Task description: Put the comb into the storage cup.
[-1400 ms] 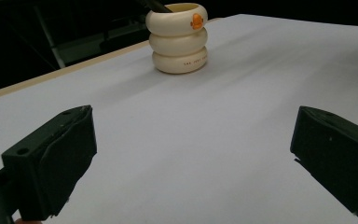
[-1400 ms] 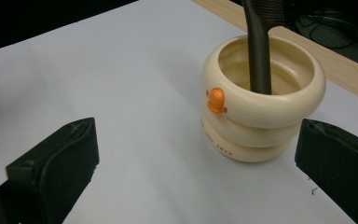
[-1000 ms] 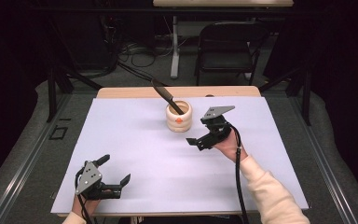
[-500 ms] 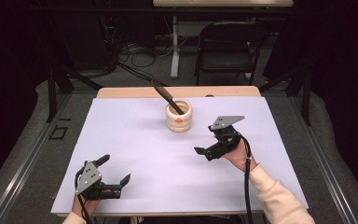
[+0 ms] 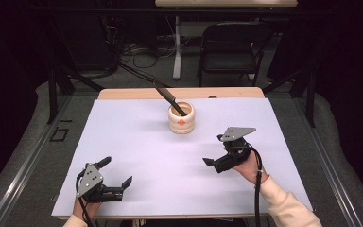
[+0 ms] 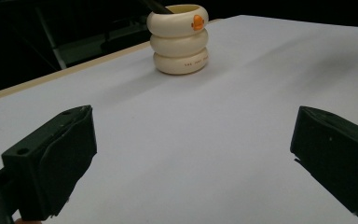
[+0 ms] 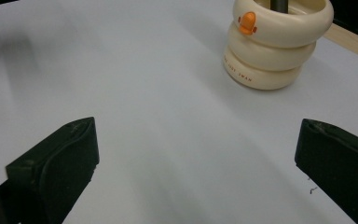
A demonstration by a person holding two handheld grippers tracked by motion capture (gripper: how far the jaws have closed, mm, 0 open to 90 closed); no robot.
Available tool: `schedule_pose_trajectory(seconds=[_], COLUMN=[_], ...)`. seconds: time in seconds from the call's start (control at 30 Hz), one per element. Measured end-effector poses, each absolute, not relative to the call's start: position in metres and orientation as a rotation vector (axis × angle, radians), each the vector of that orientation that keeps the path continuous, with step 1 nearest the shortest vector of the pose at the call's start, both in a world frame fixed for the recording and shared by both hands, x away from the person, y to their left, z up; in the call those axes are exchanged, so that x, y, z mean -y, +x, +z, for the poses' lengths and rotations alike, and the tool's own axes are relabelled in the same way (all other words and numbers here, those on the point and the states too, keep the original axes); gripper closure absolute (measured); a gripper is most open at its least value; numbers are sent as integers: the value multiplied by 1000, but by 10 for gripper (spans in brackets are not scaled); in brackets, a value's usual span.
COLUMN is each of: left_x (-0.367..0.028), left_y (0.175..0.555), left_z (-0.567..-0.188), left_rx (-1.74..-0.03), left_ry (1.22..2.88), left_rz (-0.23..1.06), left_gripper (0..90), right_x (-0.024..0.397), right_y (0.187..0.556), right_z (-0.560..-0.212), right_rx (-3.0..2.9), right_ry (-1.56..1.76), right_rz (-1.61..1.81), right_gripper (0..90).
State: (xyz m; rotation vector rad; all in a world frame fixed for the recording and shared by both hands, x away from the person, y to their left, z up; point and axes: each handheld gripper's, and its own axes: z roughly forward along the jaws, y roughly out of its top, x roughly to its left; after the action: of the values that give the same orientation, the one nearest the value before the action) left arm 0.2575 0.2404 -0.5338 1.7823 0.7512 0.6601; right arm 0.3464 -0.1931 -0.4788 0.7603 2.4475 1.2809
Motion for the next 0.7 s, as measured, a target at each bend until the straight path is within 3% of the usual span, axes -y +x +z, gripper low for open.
schedule_pose_trajectory(seconds=[0.7], left_x=[-240], left_y=[257], left_z=[-534], left_rx=[-753], left_ry=[1782], left_rz=[660], left_gripper=[5], right_x=[210], right_y=[314], right_z=[-487], right_rx=[-2427], right_ry=[760], right_rz=[1276], right_gripper=[0])
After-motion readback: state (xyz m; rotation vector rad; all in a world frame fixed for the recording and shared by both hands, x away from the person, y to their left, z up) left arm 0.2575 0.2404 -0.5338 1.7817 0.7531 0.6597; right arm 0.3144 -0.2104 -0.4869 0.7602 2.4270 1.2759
